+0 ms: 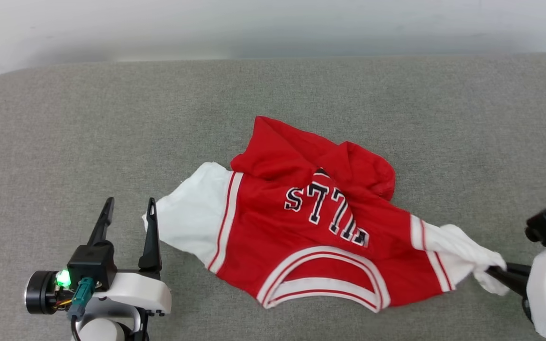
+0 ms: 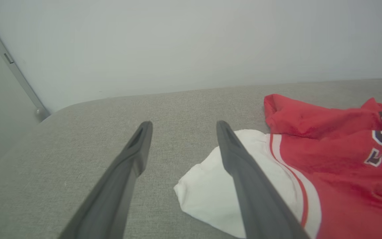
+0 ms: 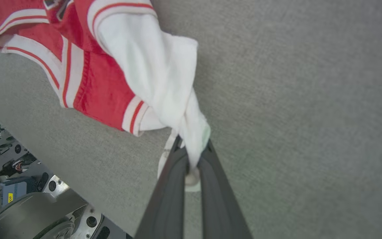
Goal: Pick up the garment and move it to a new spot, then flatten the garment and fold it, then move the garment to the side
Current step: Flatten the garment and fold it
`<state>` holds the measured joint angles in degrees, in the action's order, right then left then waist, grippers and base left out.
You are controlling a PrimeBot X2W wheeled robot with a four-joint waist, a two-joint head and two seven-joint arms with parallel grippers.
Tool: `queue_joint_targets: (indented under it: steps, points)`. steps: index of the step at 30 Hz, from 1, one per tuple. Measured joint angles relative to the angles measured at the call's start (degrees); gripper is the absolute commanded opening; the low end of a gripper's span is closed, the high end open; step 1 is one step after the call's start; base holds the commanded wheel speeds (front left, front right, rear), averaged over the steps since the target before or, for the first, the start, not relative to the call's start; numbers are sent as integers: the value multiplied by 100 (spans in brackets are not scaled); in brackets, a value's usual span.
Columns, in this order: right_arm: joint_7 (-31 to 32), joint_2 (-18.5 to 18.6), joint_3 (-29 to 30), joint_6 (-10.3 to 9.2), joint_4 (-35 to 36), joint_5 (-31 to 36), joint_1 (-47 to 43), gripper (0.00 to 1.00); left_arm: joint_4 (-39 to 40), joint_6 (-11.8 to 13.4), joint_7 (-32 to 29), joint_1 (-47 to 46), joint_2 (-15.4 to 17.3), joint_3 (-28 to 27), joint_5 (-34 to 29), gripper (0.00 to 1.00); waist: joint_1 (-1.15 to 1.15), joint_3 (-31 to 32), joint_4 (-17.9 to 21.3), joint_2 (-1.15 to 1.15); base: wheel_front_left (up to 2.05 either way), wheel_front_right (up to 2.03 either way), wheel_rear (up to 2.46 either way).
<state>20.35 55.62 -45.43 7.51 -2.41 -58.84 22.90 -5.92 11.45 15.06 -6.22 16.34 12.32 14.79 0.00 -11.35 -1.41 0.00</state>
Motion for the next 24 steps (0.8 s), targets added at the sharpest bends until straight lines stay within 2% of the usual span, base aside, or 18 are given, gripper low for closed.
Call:
queue_joint_targets:
  steps: [2, 5, 8, 9, 10, 15, 18, 19, 20, 24]
  points:
    - [113, -64, 121, 0, -330, 11, -125, 0, -62, -87, 0, -5, -58, -37, -60, 100, 0, -33, -14, 0, 0, 0, 0]
    - [180, -382, 252, 0, -802, -4, -273, 0, -198, -185, 0, -38, -83, -129, -130, 100, 0, -58, -48, 0, 0, 0, 0]
    - [-27, -575, 374, 0, -1102, 202, -314, 0, -333, -291, 0, -146, -73, -224, -194, 100, 0, -28, -94, 0, 0, 0, 0]
    - [-92, -637, 417, -1, -1123, 207, -315, 24, -371, -312, 0, -168, -59, -264, -205, 100, 0, -1, -96, 0, 0, 0, 0]
    - [-210, -700, 456, 0, -1127, 267, -323, 100, -413, -345, 0, -187, -43, -301, -214, 100, 0, 30, -91, 0, 0, 0, 0]
    - [-694, -762, 762, -1, -890, 592, -453, 100, -595, -599, -11, -354, 226, -368, -276, 100, 0, 241, -37, 0, 0, 0, 0]
    - [-886, -753, 1051, 0, -587, 744, -617, 100, -720, -896, -255, -658, 566, -364, -260, 100, 0, 352, 9, 0, 0, 0, 0]
    - [-937, -750, 1176, 0, -467, 762, -684, 100, -725, -1021, -447, -806, 686, -330, -260, 100, 0, 378, 24, 0, 0, 0, 0]
    - [-1013, -740, 1562, 0, -142, 948, -921, 100, -570, -1350, -1254, -1123, 917, -147, -246, 100, 0, 418, 53, 0, 0, 0, 0]
    - [-966, -832, 2064, 0, 256, 1293, -1169, 100, -390, -1728, -2537, -1494, 1256, 118, 41, 100, 0, 361, 100, 0, 0, 0, 0]
